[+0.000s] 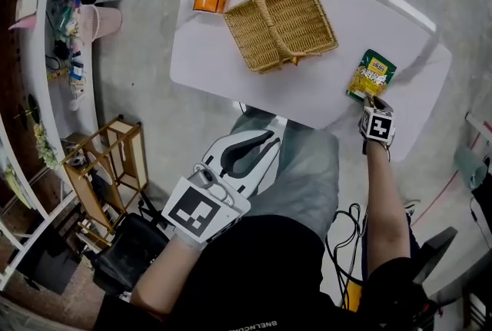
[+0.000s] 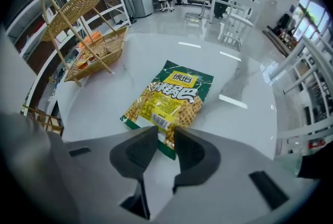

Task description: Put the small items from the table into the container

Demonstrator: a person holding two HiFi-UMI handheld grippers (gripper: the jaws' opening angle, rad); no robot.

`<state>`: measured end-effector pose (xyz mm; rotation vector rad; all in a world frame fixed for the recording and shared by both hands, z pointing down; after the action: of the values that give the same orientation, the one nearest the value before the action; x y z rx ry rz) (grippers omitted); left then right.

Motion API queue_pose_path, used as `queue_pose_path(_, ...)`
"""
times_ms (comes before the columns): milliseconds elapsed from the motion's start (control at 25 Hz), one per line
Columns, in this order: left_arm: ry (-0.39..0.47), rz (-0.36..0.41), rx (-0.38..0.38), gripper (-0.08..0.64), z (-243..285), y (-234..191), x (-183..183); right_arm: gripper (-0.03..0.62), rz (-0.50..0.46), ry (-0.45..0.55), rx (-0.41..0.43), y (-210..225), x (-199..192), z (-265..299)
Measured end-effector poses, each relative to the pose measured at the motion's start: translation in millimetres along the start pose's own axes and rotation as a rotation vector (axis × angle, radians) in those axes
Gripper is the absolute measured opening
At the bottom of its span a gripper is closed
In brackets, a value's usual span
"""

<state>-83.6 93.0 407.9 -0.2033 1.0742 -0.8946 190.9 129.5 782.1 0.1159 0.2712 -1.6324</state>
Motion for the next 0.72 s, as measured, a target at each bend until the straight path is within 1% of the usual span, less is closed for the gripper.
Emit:
queue_pose_path(120,0.009,-0.002,0.008,0.044,-2.6,-3.6,0.8,0.097,-0.022,0.044,0.002,-1.0,17.5,-7.8)
queue_pose_path(240,0.015,-0.007,0.004,0.044,-5.0,-4.2,2.5,0.069,-0.029,0.09,0.007,-2.2,36.9,-16.0)
queue_pose_path(440,0.031,-0.018,0.009,0.044,-10.8,-9.0,3.7,0.052,-0.059,0.116,0.027,-10.5,58.8,-26.3)
queue_pose_path(560,0.037,-0.029,0.013,0.044,-15.0,-12.7,5.4,0.046,-0.064,0.169,0.015,-11.7,76.7,-35.2)
queue_pose_path(720,0.046,-0.04,0.018,0.044,-18.8,-18.4,5.1,0.037,-0.057,0.275,0.001,-14.9,107.7,-48.3)
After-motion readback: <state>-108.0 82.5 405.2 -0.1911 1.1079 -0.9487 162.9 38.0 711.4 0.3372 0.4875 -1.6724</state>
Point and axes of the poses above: the fingertips, and each gripper's own axes: z forward along the fingers, y to its right, x out of its top, the point moved 1 cm from there along -z, backward along the fingers, and after that the axes turned 11 degrees about -x, right-handed, at the moved point
